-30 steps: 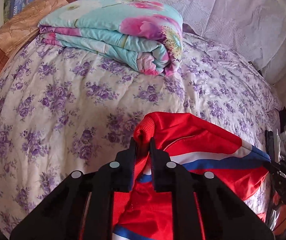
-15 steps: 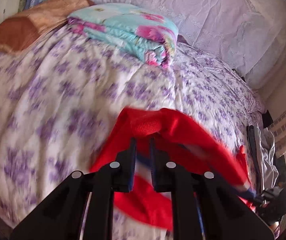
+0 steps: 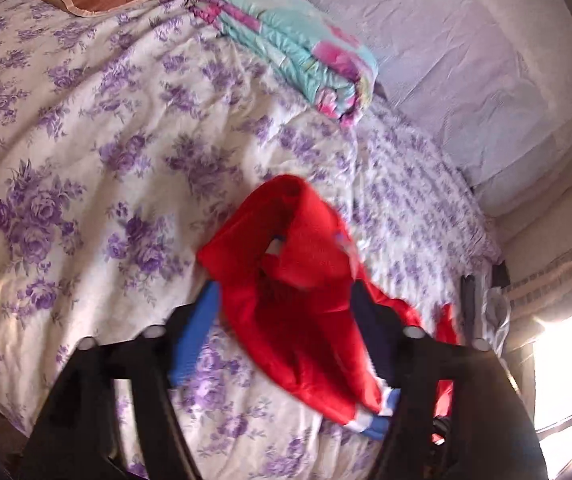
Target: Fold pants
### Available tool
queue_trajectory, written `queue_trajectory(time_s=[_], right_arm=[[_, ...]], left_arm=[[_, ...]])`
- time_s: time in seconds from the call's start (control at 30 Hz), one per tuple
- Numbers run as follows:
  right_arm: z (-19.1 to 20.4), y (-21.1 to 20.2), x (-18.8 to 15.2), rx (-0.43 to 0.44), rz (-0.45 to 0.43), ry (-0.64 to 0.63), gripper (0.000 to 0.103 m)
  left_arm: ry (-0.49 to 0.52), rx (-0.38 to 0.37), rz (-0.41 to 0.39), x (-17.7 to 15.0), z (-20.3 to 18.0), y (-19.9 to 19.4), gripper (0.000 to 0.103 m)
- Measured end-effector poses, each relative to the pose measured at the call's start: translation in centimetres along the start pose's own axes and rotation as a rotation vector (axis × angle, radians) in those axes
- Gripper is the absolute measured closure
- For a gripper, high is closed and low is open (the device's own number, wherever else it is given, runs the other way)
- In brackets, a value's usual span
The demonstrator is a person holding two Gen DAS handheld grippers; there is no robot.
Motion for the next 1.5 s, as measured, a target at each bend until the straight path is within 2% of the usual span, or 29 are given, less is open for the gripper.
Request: queue_trajectory(time_s=[0.1, 0.17, 0.27, 0.37, 0.5, 0.53, 0.57, 0.6, 0.63, 0.7, 0.8, 0.9, 0.97, 1.07, 1.13, 1.17, 1.2, 1.23, 1.27, 1.3, 1.37, 1.43, 1.5], right_arm=[[-0.2, -0.1, -0.3, 0.002, -0.009, 0.004, 0.098], [-0.2, -0.1, -0.3, 0.004, -0.013, 0.006, 0.098], [-0.1, -0.1, -0.3, 0.000, -0.013, 0.006, 0.097], [0.2, -0.2, 0.0, -0.004, -0.018, 0.008, 0.096], [-0.1, -0.1, -0.2, 0.015, -0.021, 0.014, 0.095], [-0.2, -0.1, -0.2, 0.024, -0.024, 0.023, 0.095], [-0.3, -0.1, -0.2, 0.031, -0.026, 0.029, 0.095], [-0.4, -0.2, -0.1, 0.032, -0.029, 0.031, 0.095], [-0.3, -0.3, -0.1, 0.031, -0.032, 0.031, 0.095], [0.1, -1.0, 0.2, 0.043, -0.060, 0.031, 0.095], [0.6, -1.2, 0.2, 0.057, -0.059, 0.019, 0.095], [0.2, 0.3, -0.3, 0.038, -0.003, 0.028, 0.095], [0.1, 0.3, -0.3, 0.041, -0.002, 0.037, 0.095], [0.3, -0.3, -0.1, 0.035, 0.011, 0.040, 0.084], [-0.1, -1.6, 0.1, 0.030, -0.012, 0.076, 0.060], [-0.6, -2.9, 0.4, -0.004, -0.047, 0.099, 0.057], [-1.3, -4.6, 0.9, -0.069, -0.089, 0.126, 0.044], [-2.0, -6.1, 1.2, -0.135, -0.128, 0.154, 0.023], [-3.0, -7.8, 1.6, -0.201, -0.177, 0.190, 0.014], [-4.0, -9.4, 2.1, -0.263, -0.222, 0.230, 0.005], [-6.8, -11.6, 3.4, -0.386, -0.258, 0.321, 0.004], [-9.6, -11.5, 5.5, -0.438, -0.194, 0.388, 0.004], [-11.5, -9.4, 7.6, -0.492, -0.092, 0.422, 0.004]], left_arm=[[0.007, -0.029, -0.039, -0.1, -1.2, -1.1, 0.033], [0.039, 0.009, -0.038, 0.1, -1.9, -0.5, 0.032], [-0.015, -0.008, 0.041, -0.2, -1.5, 2.1, 0.032], [-0.005, 0.019, 0.077, -1.1, -2.3, 3.9, 0.032], [0.039, 0.061, 0.068, -1.8, -3.7, 4.7, 0.033], [0.038, 0.067, 0.062, -1.6, -3.6, 4.8, 0.037], [0.034, 0.072, 0.062, -1.4, -3.4, 5.0, 0.054], [0.028, 0.076, 0.068, -0.9, -3.1, 5.2, 0.084], [0.014, 0.070, 0.078, -0.6, -2.7, 5.2, 0.090], [0.024, 0.078, 0.052, -0.3, -2.8, 4.1, 0.089], [0.099, 0.152, 0.006, -0.9, -3.6, 3.1, 0.088], [0.075, 0.233, 0.049, -1.5, -1.5, 4.8, 0.088], [0.025, 0.233, 0.096, -2.0, 0.4, 5.9, 0.087], [0.063, 0.261, 0.071, -2.8, 0.1, 5.1, 0.087], [0.088, 0.288, 0.071, -3.1, -0.5, 4.2, 0.081], [0.091, 0.292, 0.068, -3.2, -0.8, 3.2, 0.079], [0.105, 0.298, 0.053, -3.2, -1.2, 2.4, 0.078], [0.133, 0.316, 0.022, -3.2, -1.9, 1.3, 0.077], [0.165, 0.324, -0.013, -3.3, -2.9, 0.0, 0.072], [0.198, 0.311, -0.053, -3.3, -4.2, -1.4, 0.060], [0.250, 0.255, -0.114, -3.2, -6.6, -3.2, 0.043], [0.312, 0.202, -0.117, -3.4, -9.0, -3.0, 0.041], [0.367, 0.156, -0.068, -3.9, -11.3, -0.6, 0.041]])
Point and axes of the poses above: each gripper's, at about its wrist camera, not at the fingertips, and y roughly the way its jaws point, z to its left, x to its top, the point moved 1 cm from there along y, roughly the way its jaws point, and after that the axes turned 3 degrees about z, right-handed, at the moved point
